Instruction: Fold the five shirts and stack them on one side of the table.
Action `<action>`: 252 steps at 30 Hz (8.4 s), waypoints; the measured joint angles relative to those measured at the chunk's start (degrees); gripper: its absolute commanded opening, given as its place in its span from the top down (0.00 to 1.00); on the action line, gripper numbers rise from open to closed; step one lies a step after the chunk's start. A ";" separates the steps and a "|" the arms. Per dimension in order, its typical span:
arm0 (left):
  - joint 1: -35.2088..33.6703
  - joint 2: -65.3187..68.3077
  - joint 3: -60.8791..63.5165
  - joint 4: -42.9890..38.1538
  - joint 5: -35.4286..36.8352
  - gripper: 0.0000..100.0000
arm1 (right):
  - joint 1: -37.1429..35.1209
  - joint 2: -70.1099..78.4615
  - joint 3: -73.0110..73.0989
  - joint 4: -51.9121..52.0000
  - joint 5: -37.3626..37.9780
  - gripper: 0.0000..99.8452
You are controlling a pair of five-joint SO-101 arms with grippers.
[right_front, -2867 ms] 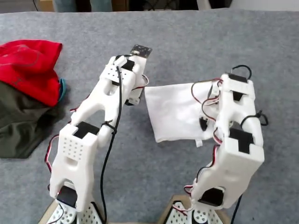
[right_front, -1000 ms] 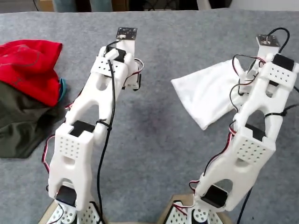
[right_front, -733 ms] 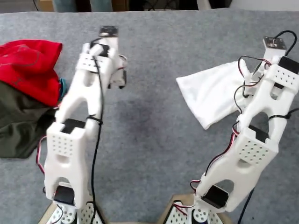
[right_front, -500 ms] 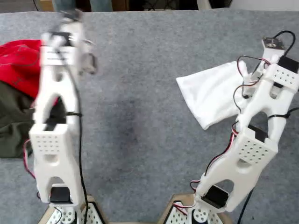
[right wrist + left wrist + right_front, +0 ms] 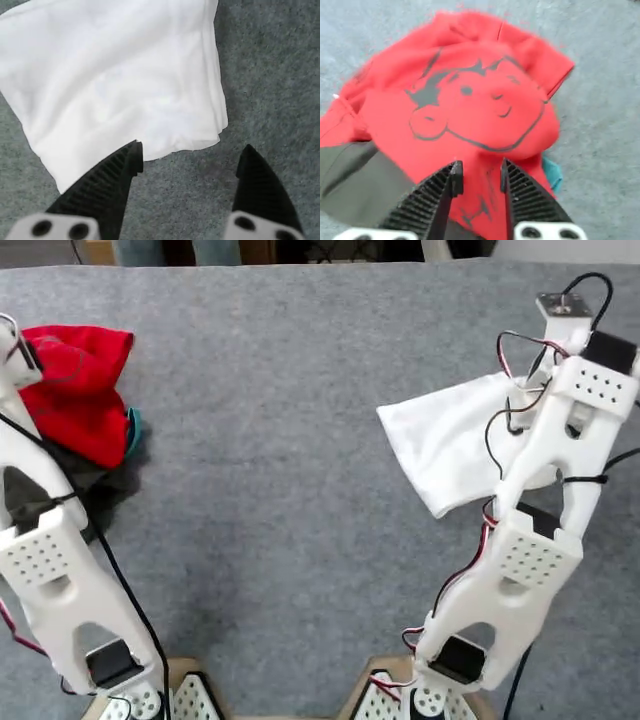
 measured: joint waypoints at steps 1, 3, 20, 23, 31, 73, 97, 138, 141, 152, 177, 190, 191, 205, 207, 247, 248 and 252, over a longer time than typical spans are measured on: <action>-0.18 1.41 0.79 -0.79 -0.18 0.85 | 0.00 0.00 -0.44 0.18 0.00 0.70; -0.62 4.22 1.32 -1.49 -0.18 0.85 | -0.18 0.00 -1.05 0.62 0.00 0.70; 2.99 9.05 -16.79 2.55 -0.44 0.97 | -0.18 0.00 -1.41 1.14 0.00 0.70; 6.07 7.47 -19.87 2.81 -0.44 0.97 | -0.18 0.00 -1.41 1.14 0.00 0.70; 21.01 -9.93 -6.59 2.90 -0.44 0.97 | -0.18 0.00 -1.41 1.14 0.00 0.70; 34.11 -108.31 93.80 2.81 -25.85 0.74 | -44.92 0.79 -1.41 -0.18 -6.15 0.70; -4.66 -107.96 121.67 -18.20 -19.16 0.74 | -42.55 26.55 -16.88 1.05 -15.65 0.99; -4.84 -57.93 100.84 -19.60 -14.95 0.74 | -28.57 -57.14 67.52 1.14 27.96 0.69; -4.57 -57.85 100.84 -19.60 -14.86 0.74 | -31.56 -51.25 57.85 1.14 24.62 0.69; -1.49 -57.58 100.84 -19.60 -12.92 0.78 | -51.60 -13.80 20.92 1.14 11.16 0.96; -4.92 -57.49 100.84 -19.96 -12.92 0.78 | -59.34 1.67 4.84 1.14 28.92 0.76; -4.92 -57.49 100.84 -19.96 -12.92 0.78 | -62.33 6.86 4.92 1.14 33.58 0.76; -4.92 -57.49 100.84 -19.96 -12.92 0.78 | -62.33 6.95 4.92 1.14 33.58 0.76; -4.92 -57.49 100.84 -19.96 -12.92 0.78 | -62.24 9.14 -0.88 -1.14 33.58 0.87; -4.92 -57.49 100.84 -19.96 -12.92 0.78 | -62.15 10.64 -0.88 -1.67 33.58 0.93; -2.20 -57.49 106.64 -23.12 -12.84 0.78 | -40.62 -1.32 -22.42 1.49 28.92 0.99; -1.23 -57.49 106.64 -23.12 -12.84 0.78 | -38.77 -2.81 -22.42 1.49 28.92 0.99; 3.43 -57.49 105.32 -21.36 -12.48 0.78 | -30.77 -8.70 -22.42 1.49 28.92 0.99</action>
